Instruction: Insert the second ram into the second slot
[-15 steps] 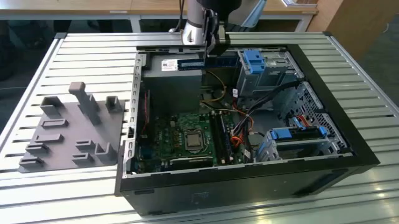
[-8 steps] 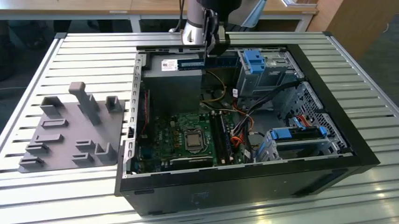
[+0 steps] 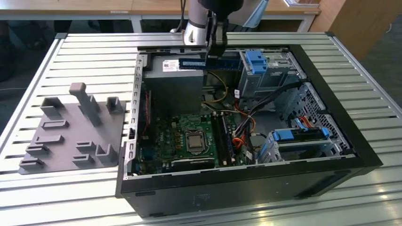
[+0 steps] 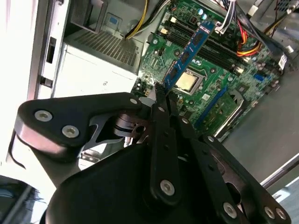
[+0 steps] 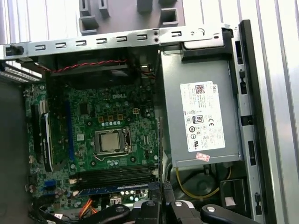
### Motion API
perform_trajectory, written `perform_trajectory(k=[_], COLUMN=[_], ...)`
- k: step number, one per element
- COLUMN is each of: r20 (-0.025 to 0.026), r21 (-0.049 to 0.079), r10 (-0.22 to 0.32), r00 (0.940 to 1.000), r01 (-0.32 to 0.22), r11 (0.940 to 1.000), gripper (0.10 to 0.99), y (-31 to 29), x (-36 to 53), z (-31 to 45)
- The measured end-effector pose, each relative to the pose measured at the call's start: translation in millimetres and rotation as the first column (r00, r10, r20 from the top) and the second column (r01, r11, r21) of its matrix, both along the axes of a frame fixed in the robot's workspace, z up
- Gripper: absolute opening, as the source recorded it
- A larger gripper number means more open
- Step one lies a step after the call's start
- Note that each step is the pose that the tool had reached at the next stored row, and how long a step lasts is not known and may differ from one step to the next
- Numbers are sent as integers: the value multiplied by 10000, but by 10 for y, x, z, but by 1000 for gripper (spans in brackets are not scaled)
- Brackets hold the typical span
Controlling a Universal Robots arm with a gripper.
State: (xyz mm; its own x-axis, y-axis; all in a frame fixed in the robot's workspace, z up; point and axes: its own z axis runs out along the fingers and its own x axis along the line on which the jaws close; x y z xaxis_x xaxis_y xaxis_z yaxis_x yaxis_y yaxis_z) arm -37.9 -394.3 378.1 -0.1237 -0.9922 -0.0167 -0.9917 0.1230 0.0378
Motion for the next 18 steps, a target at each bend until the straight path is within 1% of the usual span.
perform_trajectory(k=[3, 5, 10, 11, 13, 15, 18], r20=[0, 1, 1, 0, 6, 7, 8], r21=[0, 2, 1, -2, -4, -11, -19], r10=[-471, -629, -696, -718, -827, -1105, -1632], r00=[9989, 9980, 9976, 9974, 9966, 9939, 9866], r01=[471, 629, 696, 718, 827, 1105, 1632], r11=[9989, 9980, 9976, 9974, 9966, 9939, 9866], gripper=[137, 137, 137, 137, 137, 137, 137], y=[0, -13, -142, -157, -166, -166, -166], x=[0, -1, 0, 0, -1, 0, 0], z=[-5, -8, -9, -9, -16, -25, -43])
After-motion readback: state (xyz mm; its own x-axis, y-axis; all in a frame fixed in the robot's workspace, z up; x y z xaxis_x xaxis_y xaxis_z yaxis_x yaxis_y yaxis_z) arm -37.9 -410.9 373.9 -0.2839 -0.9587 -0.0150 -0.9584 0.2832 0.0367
